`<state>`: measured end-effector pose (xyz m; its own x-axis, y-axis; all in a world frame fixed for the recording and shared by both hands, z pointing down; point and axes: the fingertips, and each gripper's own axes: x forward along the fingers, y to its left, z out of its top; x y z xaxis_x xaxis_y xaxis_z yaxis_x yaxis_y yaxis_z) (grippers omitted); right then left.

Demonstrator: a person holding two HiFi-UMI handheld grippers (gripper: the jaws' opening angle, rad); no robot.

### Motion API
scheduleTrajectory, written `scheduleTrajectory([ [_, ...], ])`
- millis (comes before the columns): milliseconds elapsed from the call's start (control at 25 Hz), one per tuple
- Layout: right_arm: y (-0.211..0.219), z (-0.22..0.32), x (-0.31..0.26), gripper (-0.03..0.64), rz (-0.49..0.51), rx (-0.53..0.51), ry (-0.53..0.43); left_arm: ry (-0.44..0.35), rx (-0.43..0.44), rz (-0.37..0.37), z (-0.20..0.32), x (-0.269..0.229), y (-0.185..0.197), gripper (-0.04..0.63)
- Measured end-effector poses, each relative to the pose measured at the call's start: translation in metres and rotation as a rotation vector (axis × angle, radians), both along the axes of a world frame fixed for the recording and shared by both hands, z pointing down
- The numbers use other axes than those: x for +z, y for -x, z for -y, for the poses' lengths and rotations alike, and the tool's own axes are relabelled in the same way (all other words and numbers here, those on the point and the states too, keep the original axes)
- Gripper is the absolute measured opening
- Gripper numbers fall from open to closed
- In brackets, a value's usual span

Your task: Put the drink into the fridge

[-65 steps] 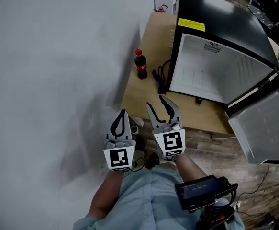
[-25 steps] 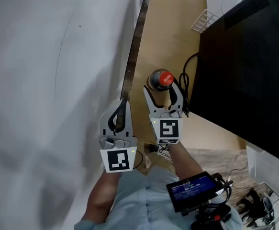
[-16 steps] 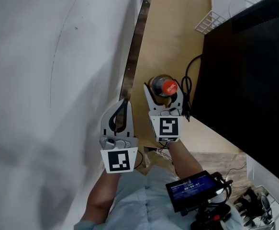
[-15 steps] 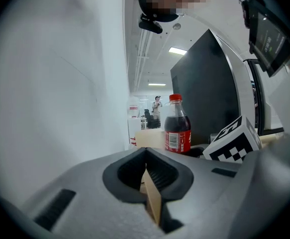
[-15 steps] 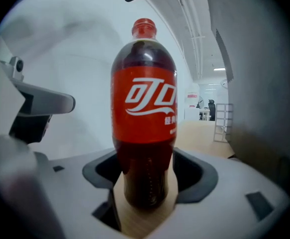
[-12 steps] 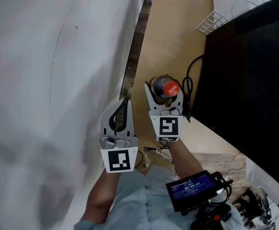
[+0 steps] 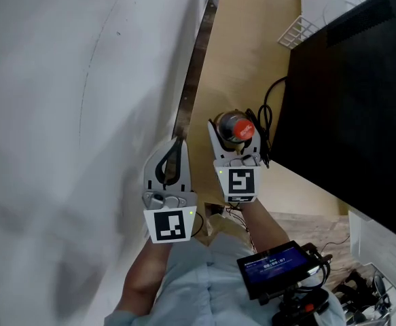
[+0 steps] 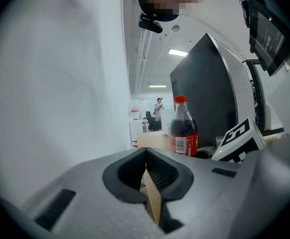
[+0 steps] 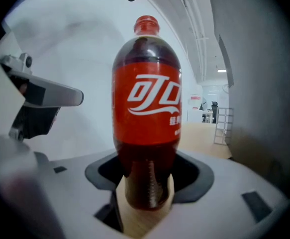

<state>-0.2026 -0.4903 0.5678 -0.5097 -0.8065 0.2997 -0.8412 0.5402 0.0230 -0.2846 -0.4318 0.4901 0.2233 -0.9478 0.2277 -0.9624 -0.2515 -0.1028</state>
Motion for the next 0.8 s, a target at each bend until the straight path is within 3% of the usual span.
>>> scheduleTrajectory([
  [440,-0.018,-0.073,-0.044,0.267,0.041,-0.024,-0.026,-0.077,0.017,-0.003,-0.047,-0.038,-0.022,0.009],
  [800,-0.078,-0.134,-0.084,0.267,0.053,0.033,-0.076,-0.139,0.108,-0.02,-0.091,-0.078,-0.092,0.009],
])
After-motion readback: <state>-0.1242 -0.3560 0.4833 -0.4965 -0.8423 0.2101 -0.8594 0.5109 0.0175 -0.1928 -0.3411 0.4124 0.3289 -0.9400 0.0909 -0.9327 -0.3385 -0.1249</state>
